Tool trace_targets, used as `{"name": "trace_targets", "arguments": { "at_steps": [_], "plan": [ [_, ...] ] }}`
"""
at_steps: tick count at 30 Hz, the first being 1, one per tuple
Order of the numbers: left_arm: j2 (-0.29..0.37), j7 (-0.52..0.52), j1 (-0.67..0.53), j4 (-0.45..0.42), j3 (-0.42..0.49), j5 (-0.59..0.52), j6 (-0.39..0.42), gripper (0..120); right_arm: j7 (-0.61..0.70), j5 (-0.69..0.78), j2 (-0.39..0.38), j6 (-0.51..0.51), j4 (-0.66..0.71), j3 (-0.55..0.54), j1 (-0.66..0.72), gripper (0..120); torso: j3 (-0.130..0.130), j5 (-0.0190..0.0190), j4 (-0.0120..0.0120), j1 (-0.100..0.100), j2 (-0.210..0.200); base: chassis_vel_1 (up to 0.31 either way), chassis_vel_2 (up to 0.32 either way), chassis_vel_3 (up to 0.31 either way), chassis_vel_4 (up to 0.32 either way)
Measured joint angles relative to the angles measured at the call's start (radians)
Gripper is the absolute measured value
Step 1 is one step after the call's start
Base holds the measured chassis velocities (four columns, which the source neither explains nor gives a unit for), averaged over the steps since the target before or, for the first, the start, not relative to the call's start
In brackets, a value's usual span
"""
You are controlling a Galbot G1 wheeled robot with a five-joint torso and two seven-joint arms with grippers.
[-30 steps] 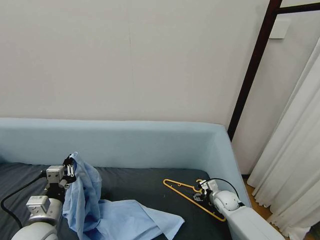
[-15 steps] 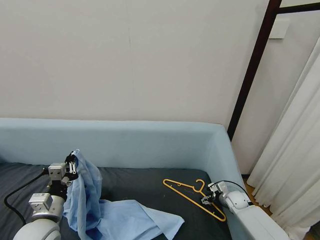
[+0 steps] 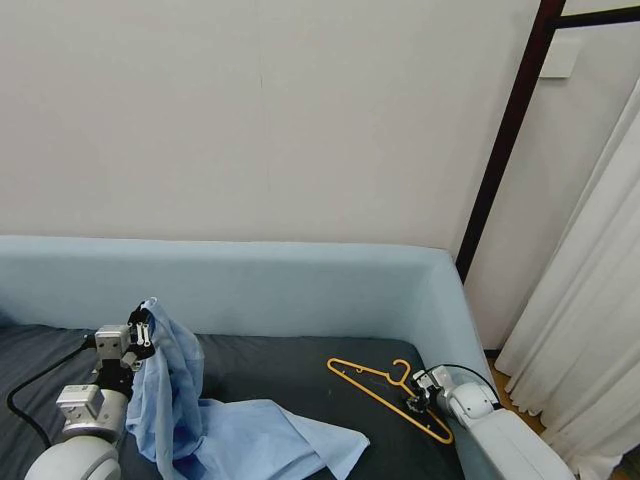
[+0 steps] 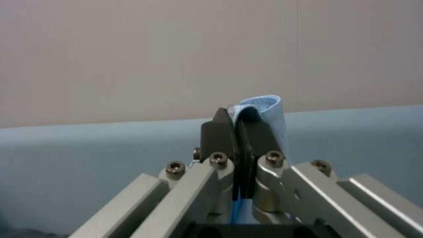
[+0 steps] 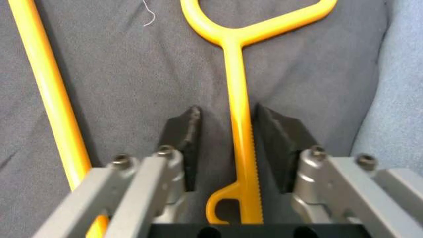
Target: Pick up the clothes from the sofa and hang them on the clothes hanger.
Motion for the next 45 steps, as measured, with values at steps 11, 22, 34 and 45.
{"name": "trace_targets", "arguments": {
  "at_steps": [11, 22, 34, 45],
  "plan": [
    [0.003, -0.001, -0.017, 0.009, 0.009, -0.006, 0.001, 0, 0.010, -0.020, -0.015, 0.034, 0.033, -0.007, -0.016, 4, 0.000, -0.0001, -0.0003, 0.000, 0.000, 0.000, 0.000, 0.000, 0.000],
    [0.019, 0.004, -0.042, 0.009, 0.006, -0.052, -0.011, 0, 0.108, 0.227, -0.165, 0.072, 0.530, -0.023, -0.164, 4, 0.000, 0.0000, 0.0004, 0.000, 0.000, 0.000, 0.000, 0.000, 0.000],
    [0.031, 0.010, -0.072, -0.018, 0.005, -0.113, -0.013, 0, 0.320, 0.191, -0.345, 0.245, 1.072, -0.161, -0.419, 4, 0.000, -0.0002, 0.0000, 0.000, 0.000, 0.000, 0.000, 0.000, 0.000],
    [0.004, 0.004, -0.092, -0.029, 0.009, -0.115, -0.010, 0, 0.693, -0.020, -0.209, 0.163, 1.169, -0.543, -0.237, 4, 0.000, -0.0003, 0.0003, 0.000, 0.000, 0.000, 0.000, 0.000, 0.000]
  ]
}}
